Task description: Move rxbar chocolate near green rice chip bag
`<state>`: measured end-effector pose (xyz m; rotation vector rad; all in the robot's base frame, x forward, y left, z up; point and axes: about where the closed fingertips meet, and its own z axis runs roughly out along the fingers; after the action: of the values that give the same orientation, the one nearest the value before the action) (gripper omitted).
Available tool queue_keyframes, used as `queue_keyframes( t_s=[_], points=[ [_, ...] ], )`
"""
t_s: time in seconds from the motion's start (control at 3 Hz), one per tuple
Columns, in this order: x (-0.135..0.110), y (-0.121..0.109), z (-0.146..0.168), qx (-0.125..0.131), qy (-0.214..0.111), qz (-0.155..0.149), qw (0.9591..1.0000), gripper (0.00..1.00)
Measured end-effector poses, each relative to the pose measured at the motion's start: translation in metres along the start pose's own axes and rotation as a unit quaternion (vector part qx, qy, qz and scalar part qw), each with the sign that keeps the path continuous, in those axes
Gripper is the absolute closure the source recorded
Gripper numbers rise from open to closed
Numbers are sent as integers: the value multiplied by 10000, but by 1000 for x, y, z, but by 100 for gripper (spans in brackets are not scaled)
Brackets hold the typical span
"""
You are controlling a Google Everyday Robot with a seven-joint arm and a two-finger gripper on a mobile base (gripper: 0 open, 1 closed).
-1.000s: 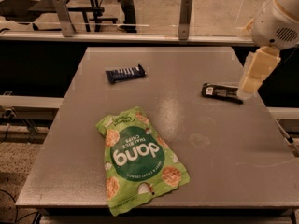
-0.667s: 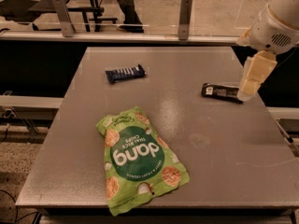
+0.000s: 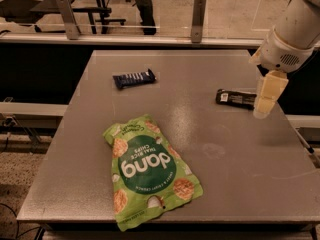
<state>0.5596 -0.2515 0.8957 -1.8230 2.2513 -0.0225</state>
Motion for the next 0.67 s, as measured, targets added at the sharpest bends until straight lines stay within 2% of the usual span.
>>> queue_keyframes(
  t_s=[0.67],
  points=[
    [11, -15, 33, -134, 237, -103, 9996, 0]
  ],
)
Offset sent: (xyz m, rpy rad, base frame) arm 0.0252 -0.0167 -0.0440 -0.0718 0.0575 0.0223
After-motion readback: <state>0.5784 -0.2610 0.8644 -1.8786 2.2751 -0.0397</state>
